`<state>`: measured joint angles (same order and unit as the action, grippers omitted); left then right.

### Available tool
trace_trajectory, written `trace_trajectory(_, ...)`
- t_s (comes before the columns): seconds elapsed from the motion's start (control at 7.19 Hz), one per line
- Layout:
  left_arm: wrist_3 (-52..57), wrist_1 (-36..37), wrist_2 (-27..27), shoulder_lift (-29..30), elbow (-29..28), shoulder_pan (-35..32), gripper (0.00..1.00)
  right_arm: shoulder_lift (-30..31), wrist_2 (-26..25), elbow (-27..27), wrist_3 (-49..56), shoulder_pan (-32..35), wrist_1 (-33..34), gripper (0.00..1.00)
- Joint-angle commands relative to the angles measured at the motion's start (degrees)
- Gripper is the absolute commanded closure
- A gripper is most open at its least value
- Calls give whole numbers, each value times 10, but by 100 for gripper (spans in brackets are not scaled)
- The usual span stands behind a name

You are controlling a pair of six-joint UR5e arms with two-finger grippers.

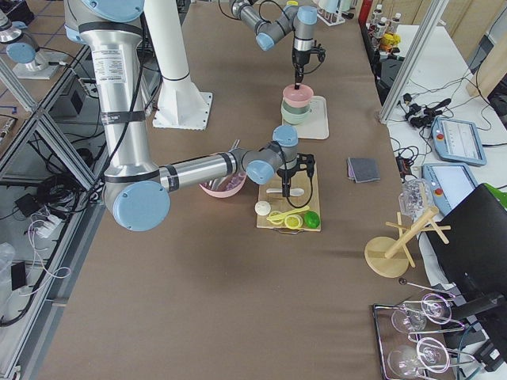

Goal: Stack pink bowl on green and place spoon
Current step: 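Lift the pink bowl with the left gripper and lower it onto the green bowls, then release pink bowl and raise left gripper while right gripper grasps white spoon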

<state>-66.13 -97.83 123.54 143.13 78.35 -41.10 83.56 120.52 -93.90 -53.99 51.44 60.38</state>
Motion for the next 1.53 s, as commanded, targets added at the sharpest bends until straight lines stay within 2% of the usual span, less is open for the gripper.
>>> trace_trajectory(0.0, -9, -10, 3, -2, -7, 6, 81, -1, 1, 0, -1, 0, 0, 3)
trace_trajectory(0.14, -27, -13, 0, -2, -7, 8, 14, -1, 1, 1, -1, 0, 0, 3)
trace_trajectory(0.28, -30, -41, -11, -4, -6, 12, 2, -1, 1, 1, -1, 0, 1, 3)
trace_trajectory(0.42, -54, -55, -5, -7, -4, -12, 2, -1, -1, 6, -1, -3, 0, 6)
trace_trajectory(0.7, -61, -54, 61, -16, 12, -71, 2, -2, -5, 27, -1, -6, -1, 31)
trace_trajectory(0.83, -61, -54, 84, -27, 23, -88, 2, -7, -3, 28, -1, -7, 0, 52)
trace_trajectory(0.97, -61, -53, 84, -30, 29, -89, 2, -7, -1, 28, -1, -6, 0, 97)
trace_trajectory(1.11, -61, -48, 85, -31, 35, -95, 2, -7, 0, 25, -1, -6, -1, 100)
trace_trajectory(1.39, -61, -49, 108, -46, 49, -116, 2, -8, 2, 19, -1, -2, -1, 100)
